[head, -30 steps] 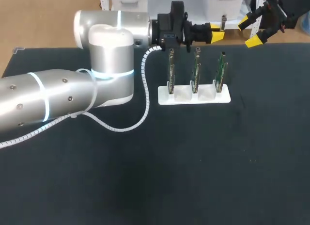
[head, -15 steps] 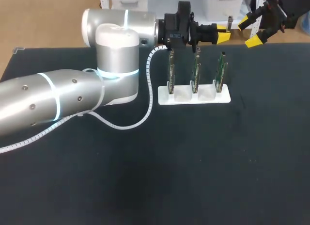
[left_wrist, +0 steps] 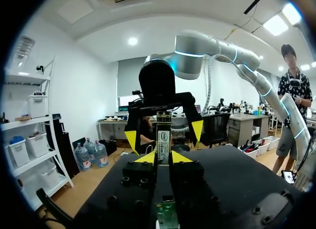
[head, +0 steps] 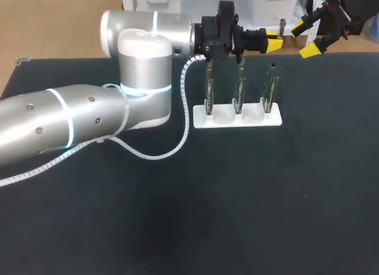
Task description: Pick up the optical module with the left hand, and insert it into the network port with the right hand.
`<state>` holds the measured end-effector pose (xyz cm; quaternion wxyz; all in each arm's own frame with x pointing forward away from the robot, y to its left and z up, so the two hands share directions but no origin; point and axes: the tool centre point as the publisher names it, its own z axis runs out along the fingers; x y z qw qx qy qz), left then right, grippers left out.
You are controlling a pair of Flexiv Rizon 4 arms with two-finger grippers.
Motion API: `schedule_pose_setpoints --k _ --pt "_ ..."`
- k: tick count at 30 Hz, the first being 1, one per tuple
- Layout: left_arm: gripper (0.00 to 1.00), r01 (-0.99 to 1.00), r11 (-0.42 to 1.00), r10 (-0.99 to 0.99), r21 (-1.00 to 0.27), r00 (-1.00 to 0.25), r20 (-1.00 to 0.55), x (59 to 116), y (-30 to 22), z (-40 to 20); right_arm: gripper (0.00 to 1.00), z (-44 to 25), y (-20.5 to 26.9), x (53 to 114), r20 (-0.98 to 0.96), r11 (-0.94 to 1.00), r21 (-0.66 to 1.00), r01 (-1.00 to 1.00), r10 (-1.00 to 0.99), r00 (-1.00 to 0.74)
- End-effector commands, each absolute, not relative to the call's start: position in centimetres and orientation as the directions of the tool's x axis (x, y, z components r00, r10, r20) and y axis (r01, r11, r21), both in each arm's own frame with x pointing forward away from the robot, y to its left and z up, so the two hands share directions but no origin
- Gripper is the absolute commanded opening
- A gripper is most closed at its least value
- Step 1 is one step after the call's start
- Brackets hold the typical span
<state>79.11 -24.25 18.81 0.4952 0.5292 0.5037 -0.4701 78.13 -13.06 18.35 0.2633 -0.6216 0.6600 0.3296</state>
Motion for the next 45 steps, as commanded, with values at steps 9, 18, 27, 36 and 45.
schedule_pose_setpoints --k 9,18,27,36,45 --pt "0.0 0.999 0.012 0.068 0.041 0.04 -0.997 78.6 -24.0 18.5 1.0 18.4 -13.0 77.9 -0.757 0.013 0.105 -0.994 -0.647 -0.089" --pt "0.0 0.999 0.004 0.067 0.042 0.042 -0.997 78.6 -24.1 18.5 1.0 18.4 -13.0 77.9 -0.757 0.013 0.105 -0.994 -0.647 -0.089" --pt "0.0 0.999 0.004 0.067 0.042 0.042 -0.997 78.6 -24.1 18.5 1.0 18.4 -13.0 77.9 -0.757 0.013 0.105 -0.994 -0.647 -0.089" --pt "0.0 0.999 0.004 0.067 0.042 0.042 -0.997 78.6 -24.1 18.5 1.0 18.7 -12.6 78.2 -0.761 0.009 0.118 -0.993 -0.641 -0.096" --pt "0.0 0.999 0.004 0.067 0.042 0.042 -0.997 78.6 -24.1 18.5 1.0 20.0 -11.7 78.6 -0.766 -0.012 0.094 -0.995 -0.639 -0.065"
